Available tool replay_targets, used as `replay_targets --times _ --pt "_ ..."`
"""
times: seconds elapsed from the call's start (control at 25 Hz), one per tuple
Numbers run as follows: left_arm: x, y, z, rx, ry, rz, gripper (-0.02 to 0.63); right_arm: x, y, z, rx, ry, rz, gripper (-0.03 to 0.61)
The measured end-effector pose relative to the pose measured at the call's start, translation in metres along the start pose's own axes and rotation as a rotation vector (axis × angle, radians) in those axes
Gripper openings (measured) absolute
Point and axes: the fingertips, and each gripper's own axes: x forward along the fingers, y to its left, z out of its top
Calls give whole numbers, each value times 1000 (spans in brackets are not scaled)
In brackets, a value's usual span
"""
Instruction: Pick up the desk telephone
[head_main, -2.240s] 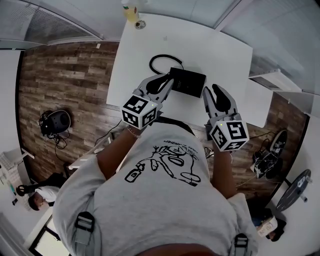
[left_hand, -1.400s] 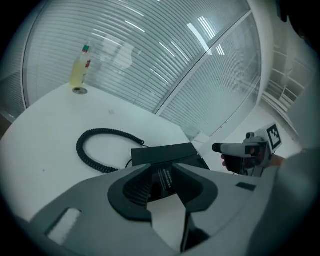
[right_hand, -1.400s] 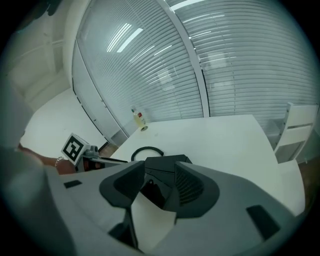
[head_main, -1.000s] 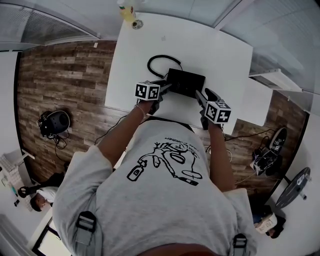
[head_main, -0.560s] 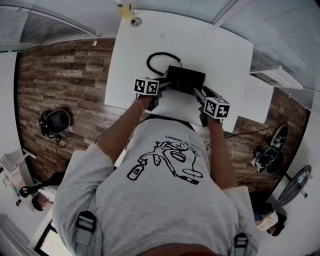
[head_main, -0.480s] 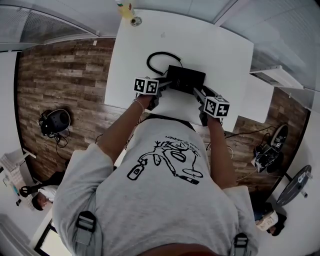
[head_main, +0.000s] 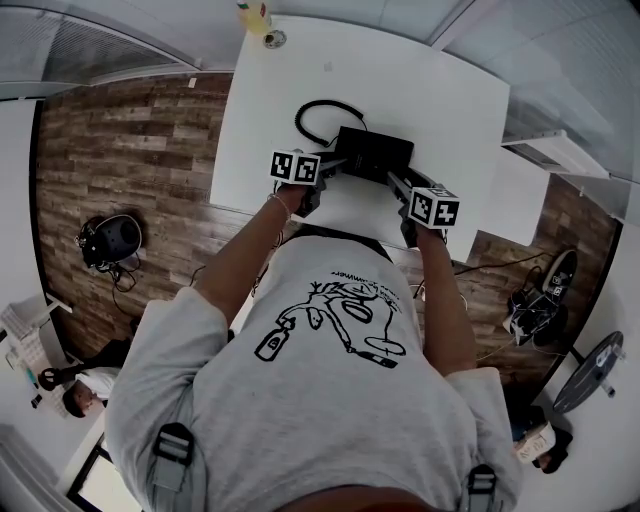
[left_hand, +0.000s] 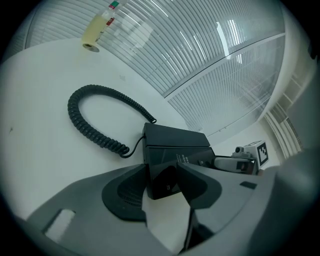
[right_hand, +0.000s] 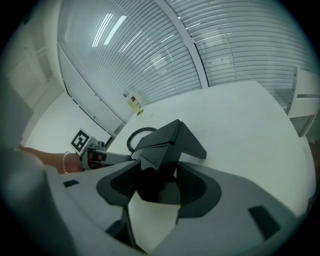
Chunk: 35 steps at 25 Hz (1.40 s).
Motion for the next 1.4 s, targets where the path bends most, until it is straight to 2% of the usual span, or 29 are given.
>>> replay_targets --times 0.32,0.64,1.12,1.4 --pt "-16 -21 8 51 -22 13 176 -18 12 7 4 -31 25 201" --pt "-45 -54 25 78 -86 24 176 -50 35 31 -25 -67 48 201" --pt "-106 -115 54 141 -179 80 176 -104 84 72 -95 -141 99 201" --pt "-145 -156 61 168 -225 85 176 -143 116 88 -126 -183 136 201"
